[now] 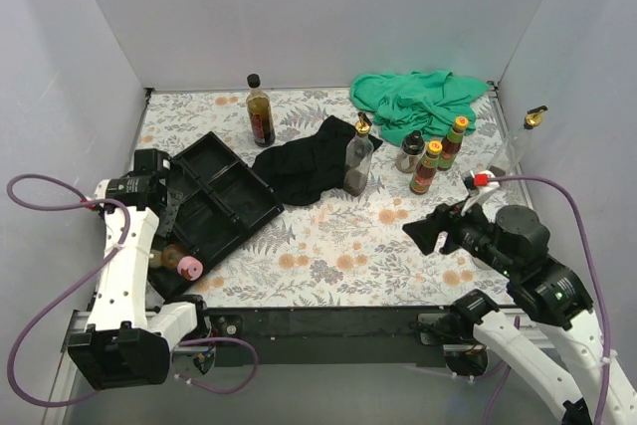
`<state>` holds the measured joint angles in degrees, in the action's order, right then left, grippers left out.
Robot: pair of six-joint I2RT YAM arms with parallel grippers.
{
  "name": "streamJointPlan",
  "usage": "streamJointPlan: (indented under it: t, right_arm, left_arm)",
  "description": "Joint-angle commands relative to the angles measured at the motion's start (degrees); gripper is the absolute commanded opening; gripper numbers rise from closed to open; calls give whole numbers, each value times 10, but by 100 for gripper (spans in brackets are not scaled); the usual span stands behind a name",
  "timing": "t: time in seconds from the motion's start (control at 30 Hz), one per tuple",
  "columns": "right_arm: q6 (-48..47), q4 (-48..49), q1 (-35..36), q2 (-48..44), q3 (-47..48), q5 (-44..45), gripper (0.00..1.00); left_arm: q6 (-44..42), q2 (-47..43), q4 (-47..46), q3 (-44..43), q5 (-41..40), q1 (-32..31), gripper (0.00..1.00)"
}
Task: Organize the condiment bottles
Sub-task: Adjust the bottle in the storage box.
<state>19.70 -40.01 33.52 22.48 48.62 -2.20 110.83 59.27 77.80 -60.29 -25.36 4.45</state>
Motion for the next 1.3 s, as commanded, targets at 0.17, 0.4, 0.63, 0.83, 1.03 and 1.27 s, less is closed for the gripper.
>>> streamJointPlan:
  t: [0.17, 0.4, 0.63, 0.83, 1.03, 1.27]
  right_arm:
    - [239, 228, 8, 157, -47, -164, 60]
    - [291, 282, 173, 267, 7, -14, 57]
    - [327, 388, 312, 400, 29, 48, 57]
    - [354, 491, 369, 587, 89, 89, 49]
    - [369, 559, 402, 749, 157, 107, 12]
    - [402, 612, 413, 863, 232, 71, 1]
  left_arm:
    - [-350, -26, -219, -159, 39, 3, 76]
    - [-311, -57, -247, -173, 105, 4, 73]
    - [-173, -78, -159, -106, 52, 3, 75]
    - [-8, -97, -26, -53, 27, 3, 70]
    - [-41, -76, -51, -147, 5, 3, 66]
    - [19, -58, 9, -116, -12, 4, 64]
